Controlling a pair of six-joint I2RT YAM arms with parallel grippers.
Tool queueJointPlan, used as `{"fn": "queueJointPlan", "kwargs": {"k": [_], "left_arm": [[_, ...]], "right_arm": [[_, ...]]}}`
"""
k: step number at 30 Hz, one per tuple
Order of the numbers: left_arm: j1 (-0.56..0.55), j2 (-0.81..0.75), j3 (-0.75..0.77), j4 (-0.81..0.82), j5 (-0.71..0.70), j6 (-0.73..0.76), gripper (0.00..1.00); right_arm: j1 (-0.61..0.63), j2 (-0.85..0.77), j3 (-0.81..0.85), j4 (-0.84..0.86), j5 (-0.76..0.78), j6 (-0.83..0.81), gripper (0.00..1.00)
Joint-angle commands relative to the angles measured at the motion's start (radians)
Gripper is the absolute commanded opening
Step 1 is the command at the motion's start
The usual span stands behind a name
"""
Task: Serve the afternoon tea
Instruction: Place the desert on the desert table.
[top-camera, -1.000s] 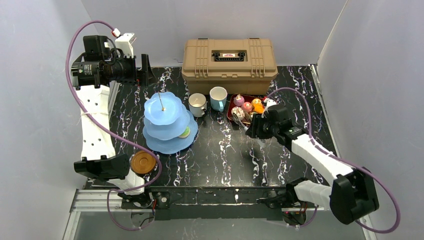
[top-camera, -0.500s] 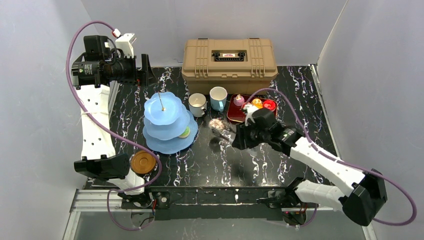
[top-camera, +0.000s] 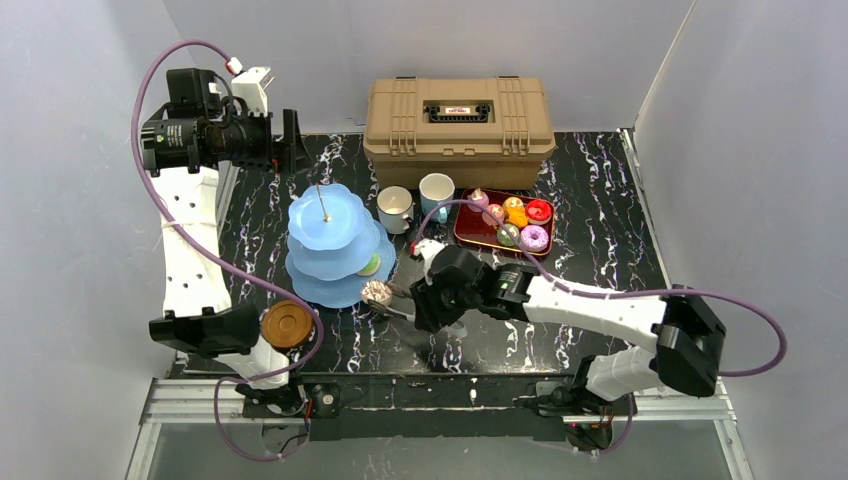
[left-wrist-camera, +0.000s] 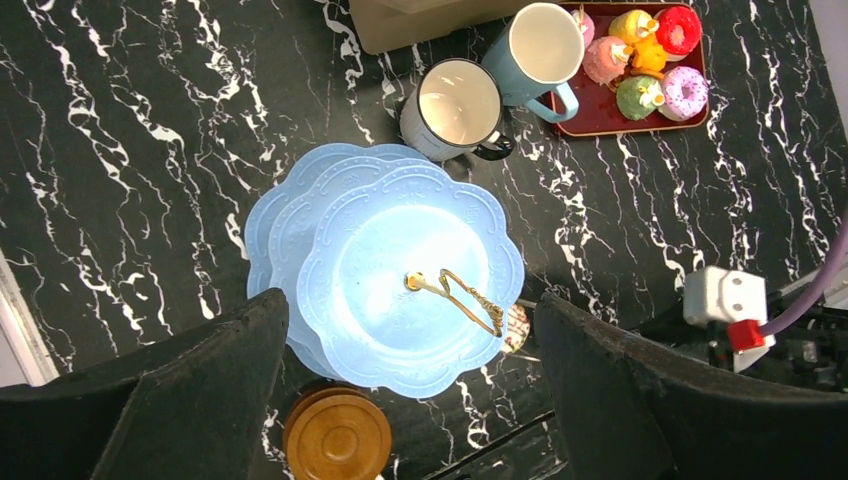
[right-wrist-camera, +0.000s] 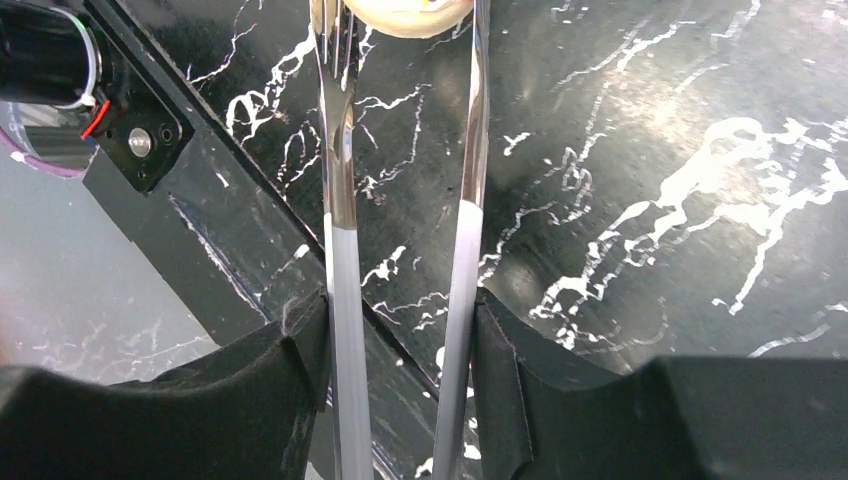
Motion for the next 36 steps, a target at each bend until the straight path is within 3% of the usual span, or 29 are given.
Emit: {"fn": "queueJointPlan", "kwargs": {"k": [1, 23, 24, 25, 26, 36], "left_arm": [[0.006, 0.008, 0.061, -0.066, -0.013, 0.039, 0.92], [0.006, 0.011, 0.075, -0.07, 0.001, 0.029, 0.92], [0.005, -0.19, 0.074, -0.071, 0.002, 0.028, 0.92], [0.005, -0.014, 0.071, -0.071, 0.003, 0.026, 0.92], [0.006, 0.006, 0.069, -0.07, 0.002, 0.026, 0.92], [0.005, 0.007, 0.073, -0.07, 0.012, 0.022, 0.92]], "right_arm": [[0.034, 0.05, 0.078, 0.133, 0.023, -0.002, 0.27], [0.036, 0.273, 0.118, 0.425, 0.014, 0.031, 0.28], [0.036, 0.282, 0.118, 0.439, 0.02, 0.032, 0.28], [0.036, 0.292, 0.119, 0.449, 0.022, 0.034, 0.28], [0.036, 0.303, 0.119, 0.463, 0.022, 0.035, 0.28], [0.036, 0.368, 0.108, 0.459, 0.022, 0.046, 0.42]]}}
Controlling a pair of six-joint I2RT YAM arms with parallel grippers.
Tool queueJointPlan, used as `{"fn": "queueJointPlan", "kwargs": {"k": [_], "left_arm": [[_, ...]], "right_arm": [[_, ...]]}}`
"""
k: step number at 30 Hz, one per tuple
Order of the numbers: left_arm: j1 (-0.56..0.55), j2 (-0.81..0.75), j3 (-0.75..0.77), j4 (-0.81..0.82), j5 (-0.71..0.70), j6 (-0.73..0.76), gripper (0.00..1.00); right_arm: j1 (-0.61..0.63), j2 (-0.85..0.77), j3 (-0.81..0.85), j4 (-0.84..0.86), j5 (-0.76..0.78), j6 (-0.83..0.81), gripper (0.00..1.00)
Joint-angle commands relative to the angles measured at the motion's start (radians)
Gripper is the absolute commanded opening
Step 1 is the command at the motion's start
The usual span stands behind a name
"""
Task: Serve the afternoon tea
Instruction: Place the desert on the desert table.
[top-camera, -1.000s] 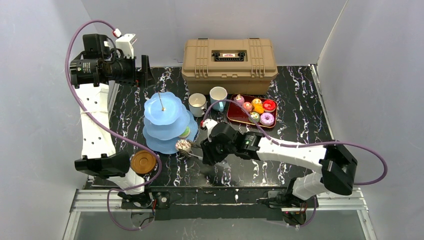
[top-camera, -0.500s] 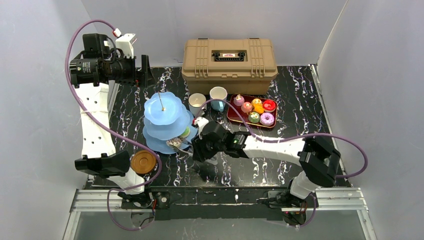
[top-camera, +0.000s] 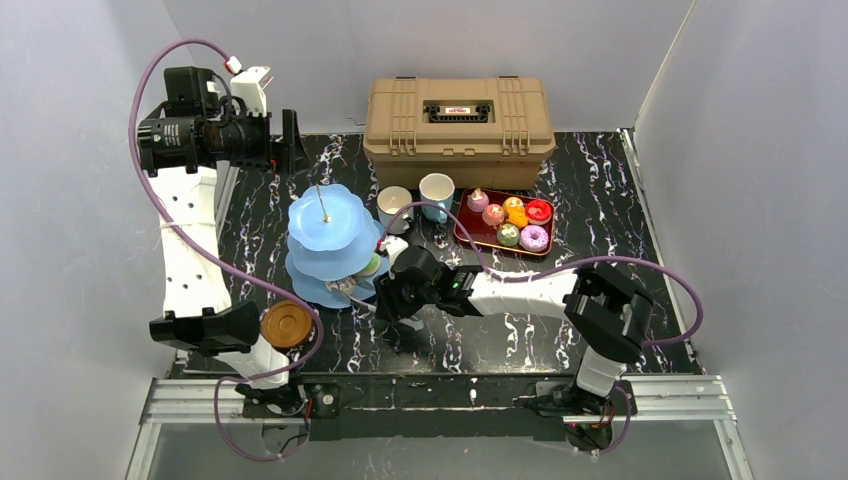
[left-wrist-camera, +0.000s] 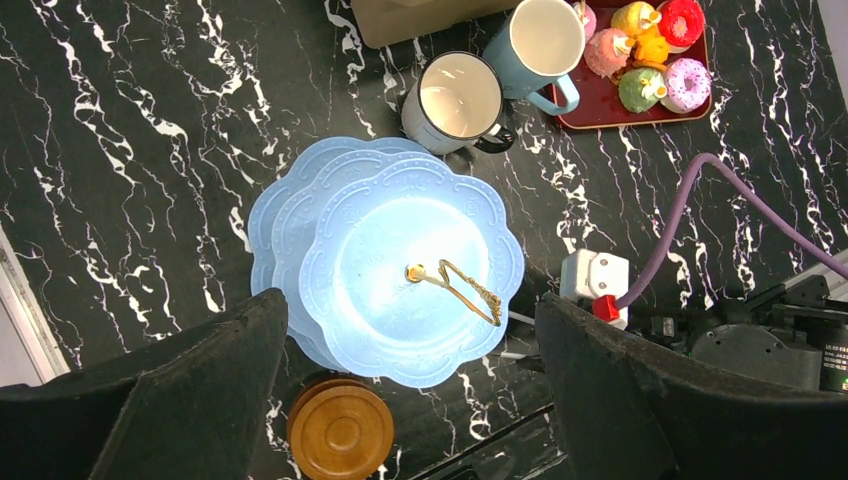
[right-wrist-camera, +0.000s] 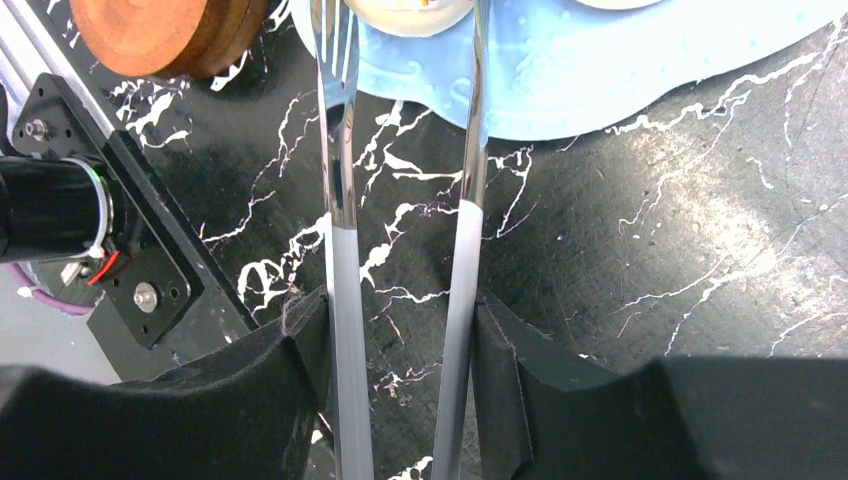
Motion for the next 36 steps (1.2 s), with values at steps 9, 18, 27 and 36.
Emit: {"fn": "queueJointPlan", "kwargs": {"k": [9, 18, 27, 36], "left_arm": [[0.005, 0.001, 0.009, -0.008, 0.022, -0.013, 0.98], [0.005, -0.007, -0.01, 0.007, 0.022, -0.025, 0.98], [0.005, -0.007, -0.004, 0.008, 0.025, -0.031, 0.98], [0.005, -0.002, 0.018, 0.007, 0.031, -0.032, 0.98]], "right_arm": [[0.002, -0.033, 0.031, 0.021, 0.037, 0.001, 0.56], [0.002, -0.058, 0.007, 0.009, 0.028, 0.015, 0.61], [0.002, -0.097, -0.003, -0.005, 0.027, 0.012, 0.59], [-0.043, -0.285, -0.077, -0.148, 0.086, -0.001, 0.58]]}}
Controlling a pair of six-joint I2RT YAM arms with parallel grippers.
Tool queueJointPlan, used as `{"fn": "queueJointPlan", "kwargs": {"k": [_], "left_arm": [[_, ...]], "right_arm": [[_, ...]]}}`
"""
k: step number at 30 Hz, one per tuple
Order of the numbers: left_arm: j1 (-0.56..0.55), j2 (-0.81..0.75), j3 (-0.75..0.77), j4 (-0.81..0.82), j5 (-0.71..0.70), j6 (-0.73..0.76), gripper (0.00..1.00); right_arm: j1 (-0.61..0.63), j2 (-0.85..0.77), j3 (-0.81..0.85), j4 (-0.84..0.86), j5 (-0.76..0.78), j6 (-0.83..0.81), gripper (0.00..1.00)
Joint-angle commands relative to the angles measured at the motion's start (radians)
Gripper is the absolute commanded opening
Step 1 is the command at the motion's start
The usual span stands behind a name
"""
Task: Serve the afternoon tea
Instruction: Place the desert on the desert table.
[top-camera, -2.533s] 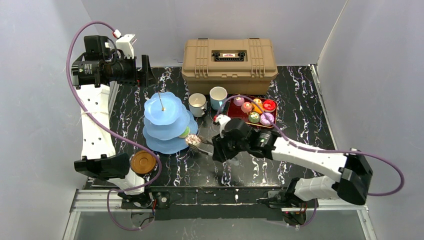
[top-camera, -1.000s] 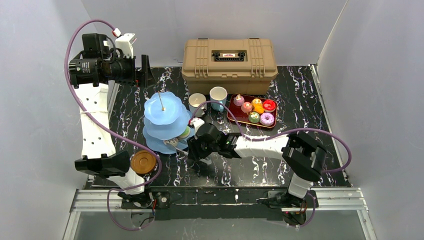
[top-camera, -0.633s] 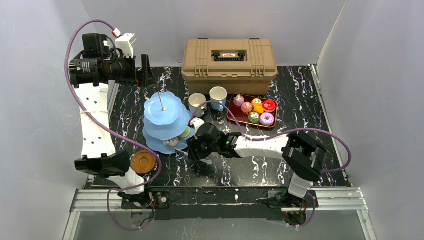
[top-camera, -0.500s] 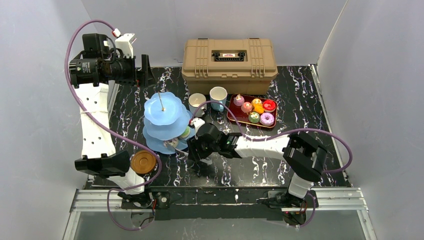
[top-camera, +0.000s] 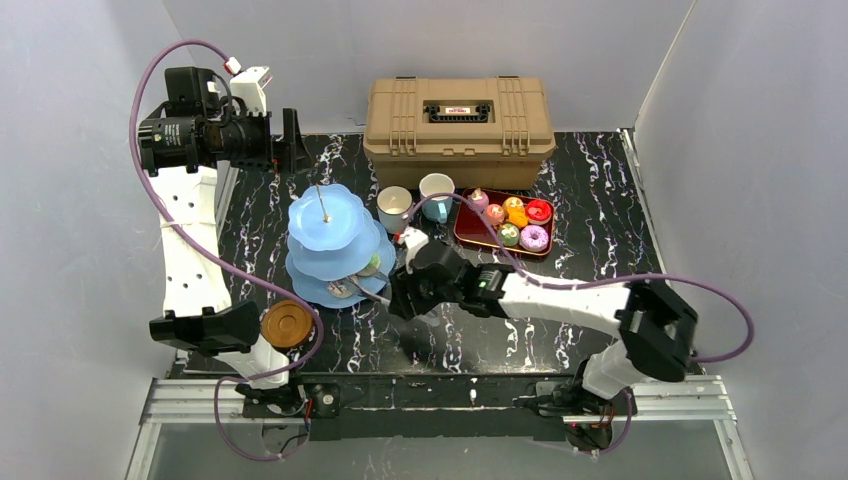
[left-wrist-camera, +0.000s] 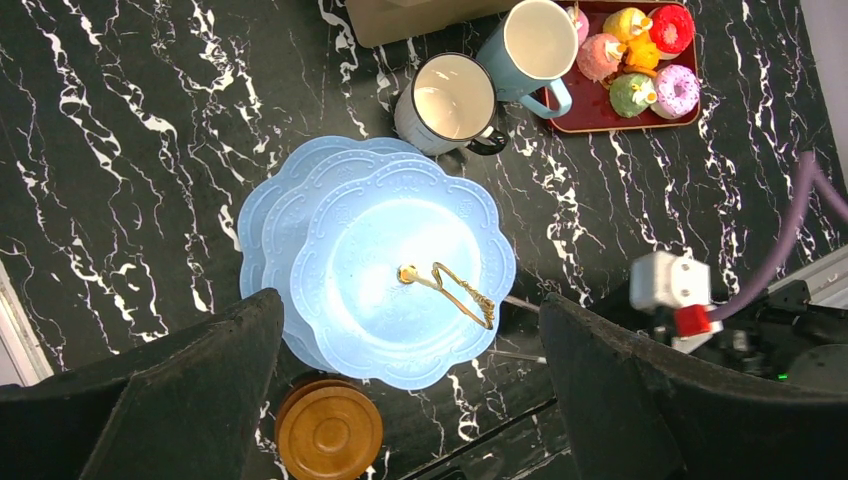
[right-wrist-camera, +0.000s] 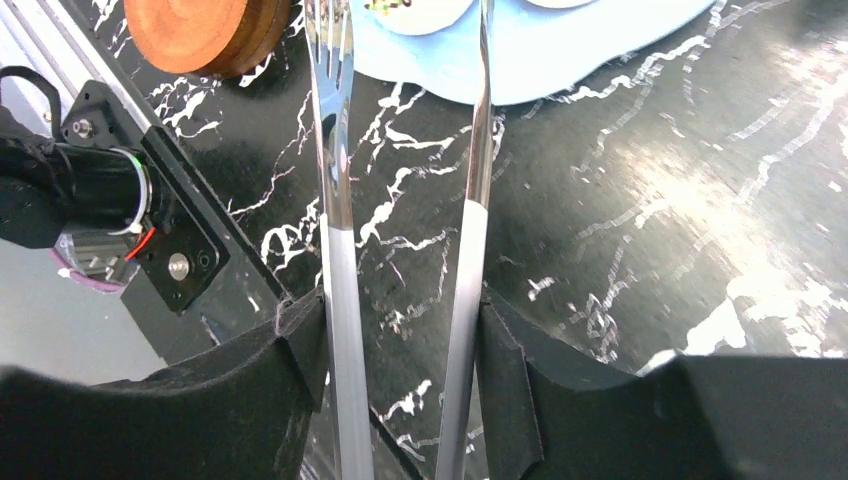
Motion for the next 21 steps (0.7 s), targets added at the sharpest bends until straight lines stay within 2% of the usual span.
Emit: {"fn": "queueJointPlan", "kwargs": {"k": [1, 7, 21], "left_arm": [[0.005, -0.003, 0.024, 0.001, 0.025, -0.004, 0.98], [0.005, 0.003, 0.024, -0.001, 0.029, 0.0, 0.98], [0.006, 0.006, 0.026, -0.004, 0.036, -0.005, 0.98]], "right_arm": [[-0.061, -0.149, -0.06, -0.061, 0.044, 0.003, 0.58], [-0.271, -0.301, -0.112, -0.197, 0.037, 0.016, 0.56], [-0.658, -0.388, -0.053, -0.499, 0.119, -0.025, 0.55]]}}
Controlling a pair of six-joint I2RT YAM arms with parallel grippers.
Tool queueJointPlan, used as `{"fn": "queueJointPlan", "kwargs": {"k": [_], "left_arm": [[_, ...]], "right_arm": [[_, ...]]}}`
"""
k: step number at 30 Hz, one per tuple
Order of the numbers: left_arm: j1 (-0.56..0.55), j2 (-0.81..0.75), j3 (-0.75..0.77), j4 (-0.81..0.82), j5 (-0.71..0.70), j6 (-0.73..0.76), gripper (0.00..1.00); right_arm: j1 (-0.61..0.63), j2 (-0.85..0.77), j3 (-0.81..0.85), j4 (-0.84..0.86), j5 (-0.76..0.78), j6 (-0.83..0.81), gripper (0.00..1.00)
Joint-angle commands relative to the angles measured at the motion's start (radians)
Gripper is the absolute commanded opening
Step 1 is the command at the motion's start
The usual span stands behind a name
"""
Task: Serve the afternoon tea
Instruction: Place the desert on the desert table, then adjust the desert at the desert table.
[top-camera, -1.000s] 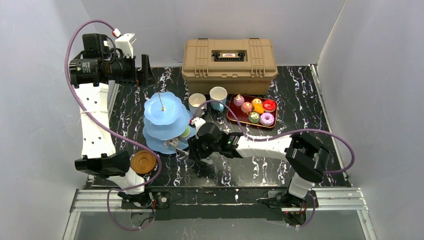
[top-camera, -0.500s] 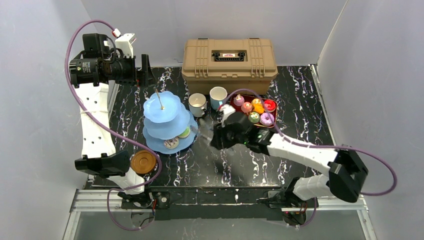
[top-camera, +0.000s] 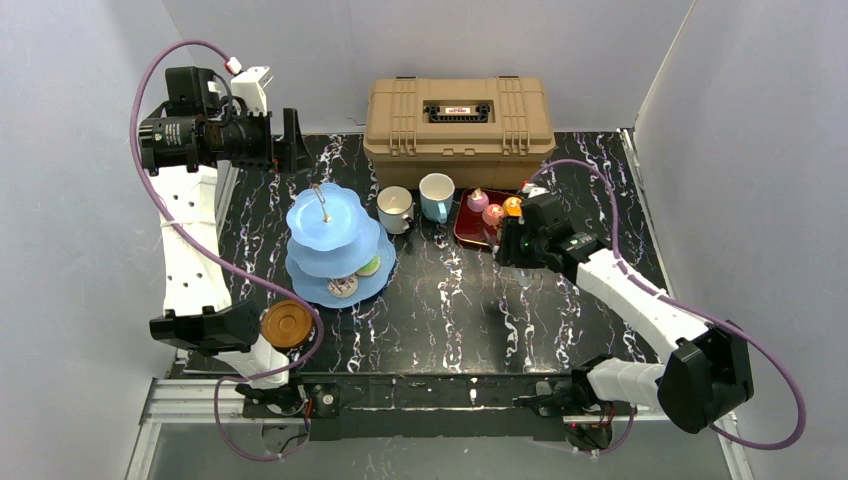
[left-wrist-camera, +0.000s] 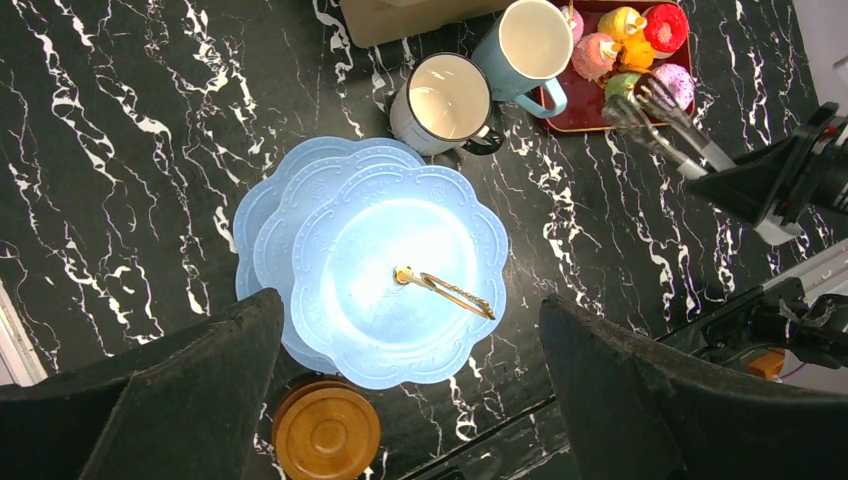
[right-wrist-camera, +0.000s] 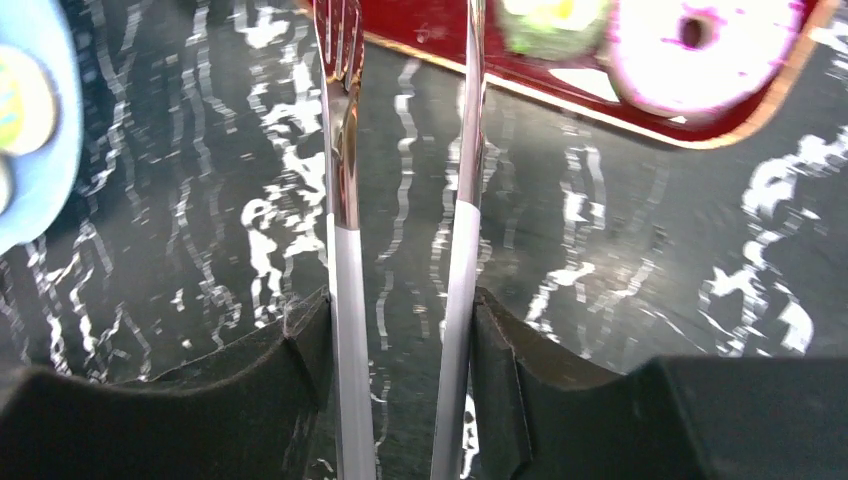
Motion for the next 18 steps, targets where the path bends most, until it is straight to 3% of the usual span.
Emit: {"fn": "queueJointPlan", "kwargs": {"k": [1, 7, 18], "left_arm": [[0.006, 0.004, 0.027, -0.006, 0.026, -0.007, 0.98], [0.006, -0.001, 0.03, -0.006, 0.039, -0.008, 0.98], [0.005, -0.01, 0.024, -0.004, 0.043, -0.003, 0.98]], "right_arm": [[-0.098, -0.052, 0.046, -0.082, 0.049, -0.02, 0.55], [-0.184, -0.063, 0.051, -0.09, 0.018, -0.045, 0.55], [-0.195, -0.064, 0.047, -0.092, -0.002, -0.058, 0.55]]}}
